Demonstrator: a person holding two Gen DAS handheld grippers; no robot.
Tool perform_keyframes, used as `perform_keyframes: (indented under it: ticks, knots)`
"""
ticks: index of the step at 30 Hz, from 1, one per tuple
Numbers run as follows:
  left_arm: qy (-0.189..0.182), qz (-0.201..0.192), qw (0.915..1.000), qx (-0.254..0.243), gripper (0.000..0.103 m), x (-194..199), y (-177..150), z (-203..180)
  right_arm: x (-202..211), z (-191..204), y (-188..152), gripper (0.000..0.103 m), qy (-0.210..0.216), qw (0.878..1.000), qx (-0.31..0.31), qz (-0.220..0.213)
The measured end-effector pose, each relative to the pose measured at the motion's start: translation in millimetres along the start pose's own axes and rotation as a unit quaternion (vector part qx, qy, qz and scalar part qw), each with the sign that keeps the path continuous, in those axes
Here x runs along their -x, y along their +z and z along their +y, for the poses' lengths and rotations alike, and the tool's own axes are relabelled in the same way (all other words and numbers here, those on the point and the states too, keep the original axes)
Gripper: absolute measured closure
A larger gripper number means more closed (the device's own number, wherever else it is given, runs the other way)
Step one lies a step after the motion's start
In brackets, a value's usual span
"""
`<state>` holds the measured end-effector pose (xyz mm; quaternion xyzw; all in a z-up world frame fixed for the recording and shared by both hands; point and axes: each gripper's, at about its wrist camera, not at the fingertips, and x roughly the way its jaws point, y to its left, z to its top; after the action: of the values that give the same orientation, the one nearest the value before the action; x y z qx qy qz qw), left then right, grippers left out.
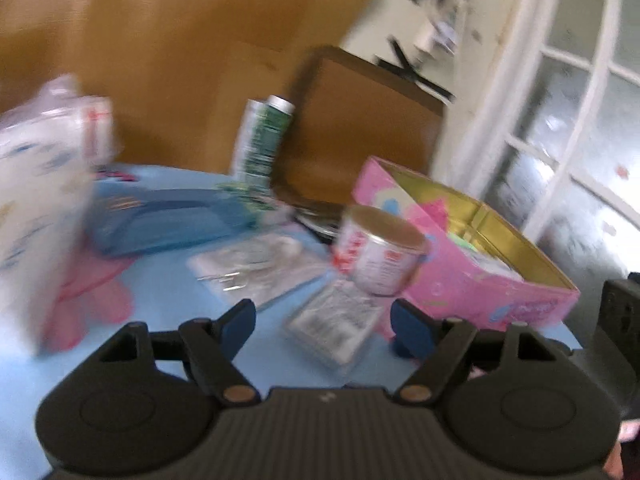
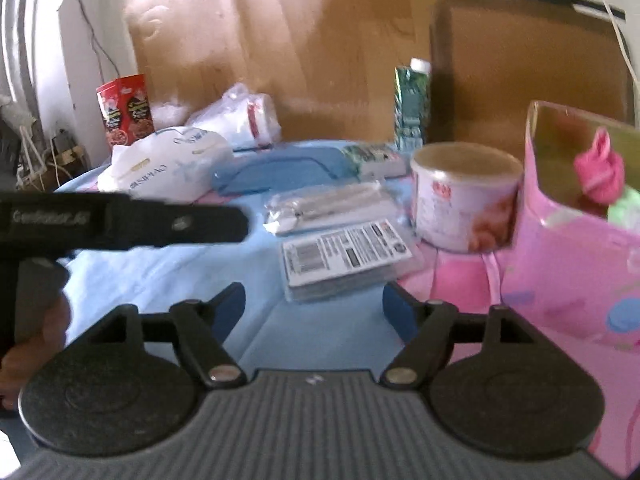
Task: Organize soft objects
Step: 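Grasp the grey barcode card with the left gripper, then carry the grey card into the pink tin and open the left gripper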
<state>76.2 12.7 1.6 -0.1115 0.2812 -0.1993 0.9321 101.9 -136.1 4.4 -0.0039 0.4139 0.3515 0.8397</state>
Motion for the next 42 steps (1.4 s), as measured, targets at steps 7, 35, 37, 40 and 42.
perform_keyframes:
  ticks: [7,35,37,40,42]
  knots:
    - [0.021,0.070,0.9967,-0.036,0.032,-56.6,12.0,-15.6,2.8,0.9,-2.6,0.022,-0.001,1.000,-0.001,0.004]
    - [-0.013,0.100,0.9929,0.063,0.051,-8.7,-11.5,-25.2,12.5,24.4,-18.2,0.033,-0.034,0.995,0.096,0.010]
    - [-0.028,0.092,0.9925,0.075,0.051,-1.7,-11.3,-27.7,18.1,17.9,-18.6,0.035,-0.031,0.996,0.078,-0.007]
    - [-0.030,0.070,0.9949,0.066,0.051,6.5,-5.1,-41.1,28.9,21.3,-21.8,0.036,-0.049,0.994,0.086,-0.040]
    - [-0.035,0.057,0.9964,0.052,0.051,10.8,1.1,-52.3,37.4,24.7,-23.8,0.036,-0.065,0.991,0.099,-0.068]
